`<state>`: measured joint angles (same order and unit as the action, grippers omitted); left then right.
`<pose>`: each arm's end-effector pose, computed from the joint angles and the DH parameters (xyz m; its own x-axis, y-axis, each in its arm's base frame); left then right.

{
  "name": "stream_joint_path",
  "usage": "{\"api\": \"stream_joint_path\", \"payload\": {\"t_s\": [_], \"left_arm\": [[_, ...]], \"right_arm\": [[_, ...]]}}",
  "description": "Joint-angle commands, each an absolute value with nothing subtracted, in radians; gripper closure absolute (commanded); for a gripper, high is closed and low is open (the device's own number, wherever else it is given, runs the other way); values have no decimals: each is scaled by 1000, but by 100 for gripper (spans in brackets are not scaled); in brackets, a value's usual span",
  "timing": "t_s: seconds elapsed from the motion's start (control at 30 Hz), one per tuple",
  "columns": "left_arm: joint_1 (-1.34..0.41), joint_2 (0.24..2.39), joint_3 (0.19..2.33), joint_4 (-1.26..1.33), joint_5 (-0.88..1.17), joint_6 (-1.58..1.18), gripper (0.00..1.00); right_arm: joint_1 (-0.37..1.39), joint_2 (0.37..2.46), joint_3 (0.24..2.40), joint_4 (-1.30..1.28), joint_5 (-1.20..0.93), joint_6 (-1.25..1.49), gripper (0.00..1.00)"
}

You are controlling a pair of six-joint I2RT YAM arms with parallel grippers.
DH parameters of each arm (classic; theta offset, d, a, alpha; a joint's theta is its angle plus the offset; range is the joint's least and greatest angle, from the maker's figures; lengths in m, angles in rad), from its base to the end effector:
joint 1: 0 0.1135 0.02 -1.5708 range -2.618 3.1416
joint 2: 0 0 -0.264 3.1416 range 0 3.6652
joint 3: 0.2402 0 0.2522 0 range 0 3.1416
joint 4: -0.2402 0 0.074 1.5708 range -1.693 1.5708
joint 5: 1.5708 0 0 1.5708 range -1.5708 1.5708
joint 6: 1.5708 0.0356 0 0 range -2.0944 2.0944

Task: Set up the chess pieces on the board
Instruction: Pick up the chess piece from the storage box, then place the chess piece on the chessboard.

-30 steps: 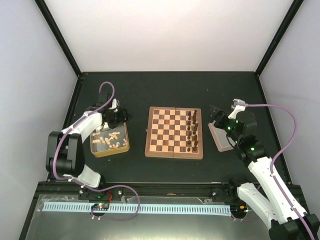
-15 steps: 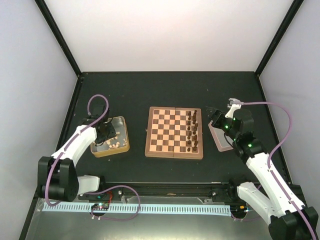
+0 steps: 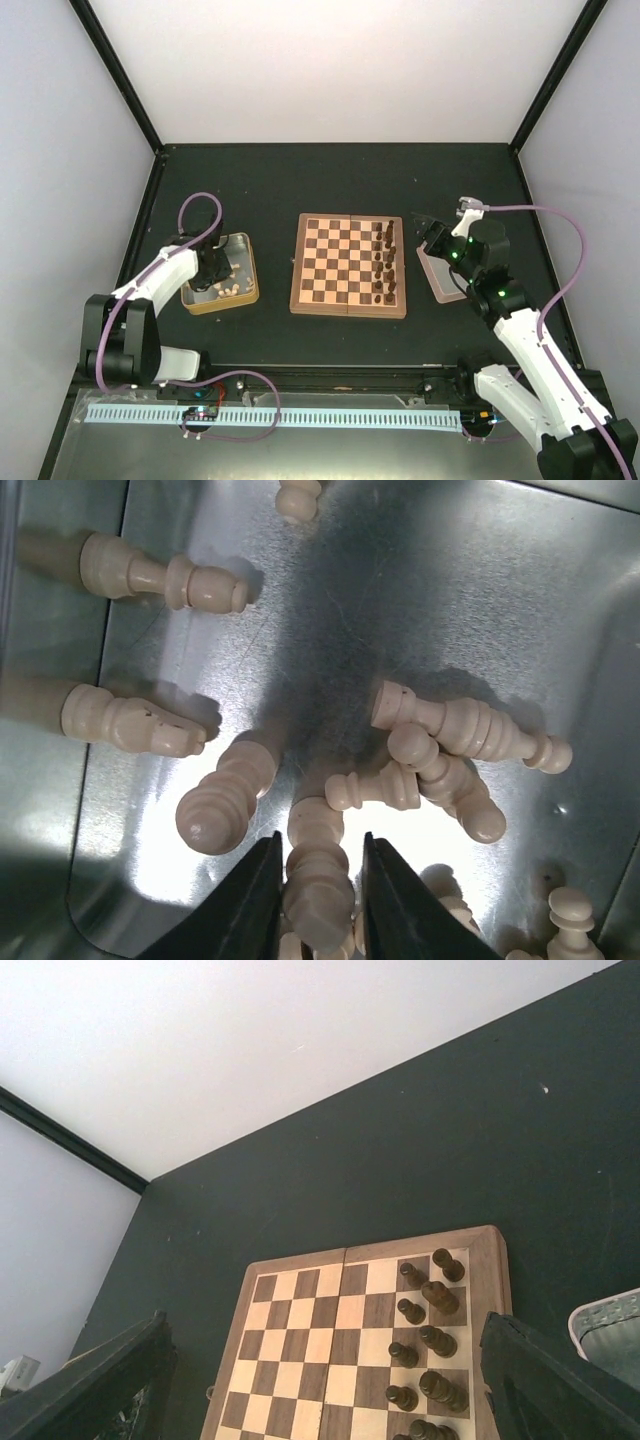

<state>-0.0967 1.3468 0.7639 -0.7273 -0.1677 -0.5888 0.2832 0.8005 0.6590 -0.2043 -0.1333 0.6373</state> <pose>0.2265 -0.0160 0.1807 -0.8289 -0.4697 -0.3038 -0.4905 0.8714 -0.0090 0.1811 0.0576 0.2908 -0.4978 0.4694 -0.7293 -0.1254 0.7931 0.5960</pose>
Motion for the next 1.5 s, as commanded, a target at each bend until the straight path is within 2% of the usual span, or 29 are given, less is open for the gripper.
{"api": "stream_joint_path", "payload": {"t_s": [0.0,0.37,0.63,0.87,1.07,1.23,1.47], "left_arm": [[-90,1340,770,-708,-196,-587,80],[-121,1177,863,-834,-171,-551,84],[-273,1169,992,-785,60,-516,84],[-470,1363,1102,-686,113,-486,84],[-608,1583,1247,-708,22,-442,84],[-668,1748,1372,-776,-82,-421,84],[-678,1831,1398,-766,-125,-411,84]], "right_arm": [[278,770,667,-205,-113,638,16],[277,731,662,-217,-84,656,17],[278,709,646,-217,-67,684,17],[278,696,641,-239,-65,685,17],[278,686,637,-251,-55,681,17],[278,691,637,-252,-49,677,17],[278,697,637,-255,-46,676,17]]}}
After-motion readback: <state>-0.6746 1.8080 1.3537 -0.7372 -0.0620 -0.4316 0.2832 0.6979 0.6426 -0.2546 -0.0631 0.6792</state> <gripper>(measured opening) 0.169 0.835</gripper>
